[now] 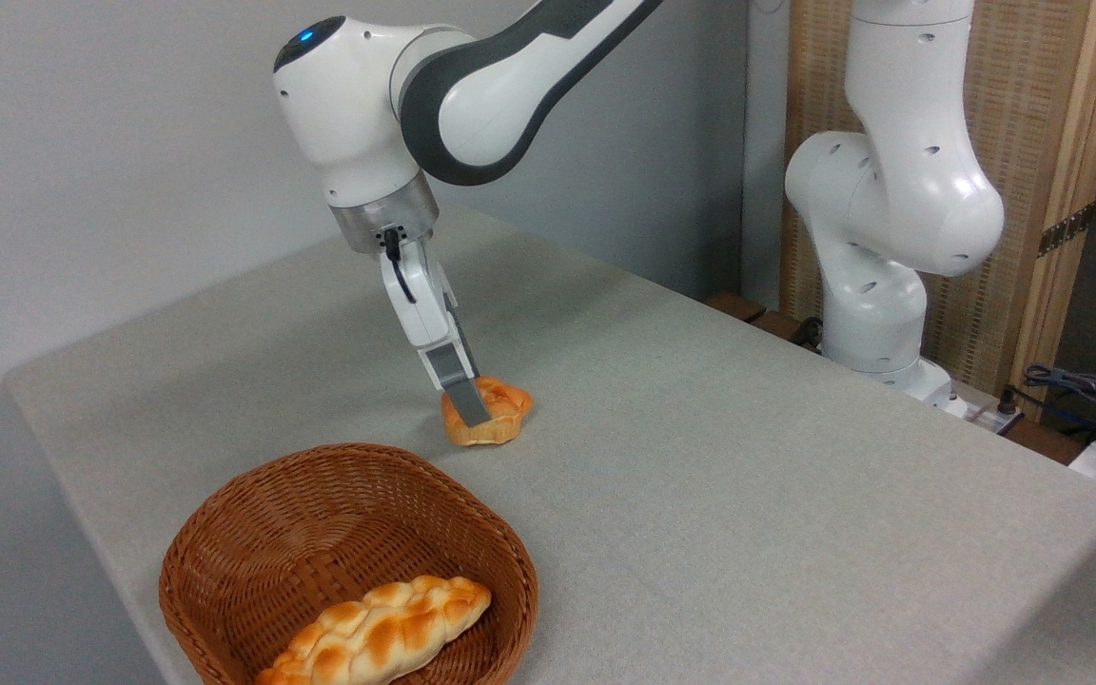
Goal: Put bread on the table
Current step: 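Open the gripper to release the bun and raise the gripper away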
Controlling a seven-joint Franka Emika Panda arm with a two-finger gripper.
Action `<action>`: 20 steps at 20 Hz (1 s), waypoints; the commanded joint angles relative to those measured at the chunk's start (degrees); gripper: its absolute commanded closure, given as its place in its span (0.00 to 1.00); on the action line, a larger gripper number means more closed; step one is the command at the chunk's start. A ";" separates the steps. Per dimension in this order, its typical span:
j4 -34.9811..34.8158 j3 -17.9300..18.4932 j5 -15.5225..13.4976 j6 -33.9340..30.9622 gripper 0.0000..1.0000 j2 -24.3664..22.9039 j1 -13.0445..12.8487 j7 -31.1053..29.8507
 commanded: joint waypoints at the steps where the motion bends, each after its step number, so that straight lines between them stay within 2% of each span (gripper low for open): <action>1: 0.29 0.47 -0.26 -0.16 0.00 -0.50 -0.45 -0.13; 3: 1.34 0.82 -0.70 -0.86 0.00 -1.20 -0.36 -0.57; 6: 6.78 1.53 -0.62 -5.60 0.00 -1.56 0.08 -4.00; 9: 12.05 1.70 1.05 -5.70 0.00 -1.12 0.69 -11.44; 15: 19.96 8.46 0.53 -5.78 0.00 -0.59 1.31 -13.75; 18: 22.52 9.61 0.53 -7.01 0.00 -0.06 1.40 -14.02; 20: 25.32 11.36 0.53 -10.34 0.00 0.81 1.49 -13.76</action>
